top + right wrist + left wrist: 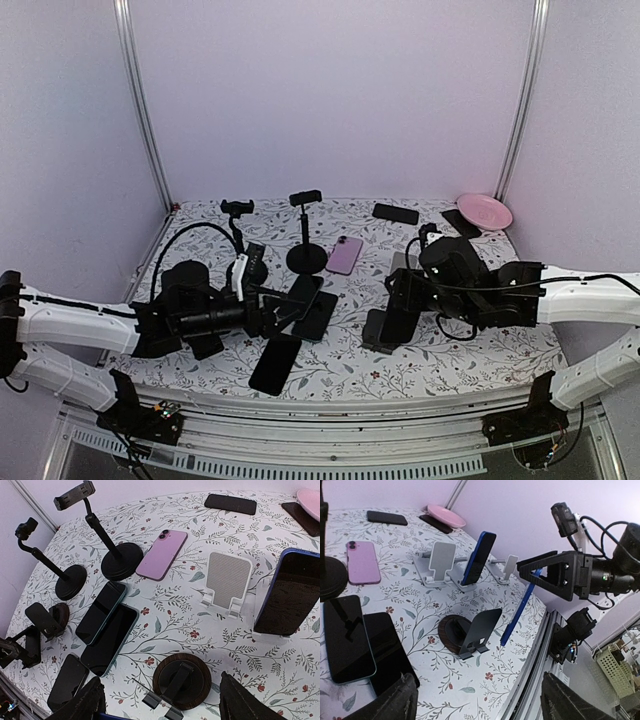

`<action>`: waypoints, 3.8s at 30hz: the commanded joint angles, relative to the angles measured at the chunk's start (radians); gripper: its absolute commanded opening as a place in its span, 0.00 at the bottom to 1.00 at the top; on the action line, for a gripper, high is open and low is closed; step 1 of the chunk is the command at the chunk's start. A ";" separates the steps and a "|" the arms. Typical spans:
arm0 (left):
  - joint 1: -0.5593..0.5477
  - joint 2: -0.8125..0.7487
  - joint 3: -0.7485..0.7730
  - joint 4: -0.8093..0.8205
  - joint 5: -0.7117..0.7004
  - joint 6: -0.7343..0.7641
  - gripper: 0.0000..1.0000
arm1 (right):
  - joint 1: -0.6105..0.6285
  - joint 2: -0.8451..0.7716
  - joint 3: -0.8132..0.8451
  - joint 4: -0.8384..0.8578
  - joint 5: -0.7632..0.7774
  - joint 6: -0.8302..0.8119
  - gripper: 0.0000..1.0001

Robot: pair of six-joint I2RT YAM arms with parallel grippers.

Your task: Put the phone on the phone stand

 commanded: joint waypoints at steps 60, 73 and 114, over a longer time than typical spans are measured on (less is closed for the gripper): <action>0.001 0.305 0.066 0.073 0.069 -0.080 0.81 | 0.154 0.412 0.221 -0.186 0.360 0.368 0.25; -0.018 0.365 0.101 0.083 0.082 -0.083 0.80 | 0.160 0.399 0.220 -0.283 0.410 0.440 0.26; -0.070 0.475 0.175 0.086 0.113 -0.090 0.76 | 0.161 0.361 0.199 -0.139 0.316 0.325 0.45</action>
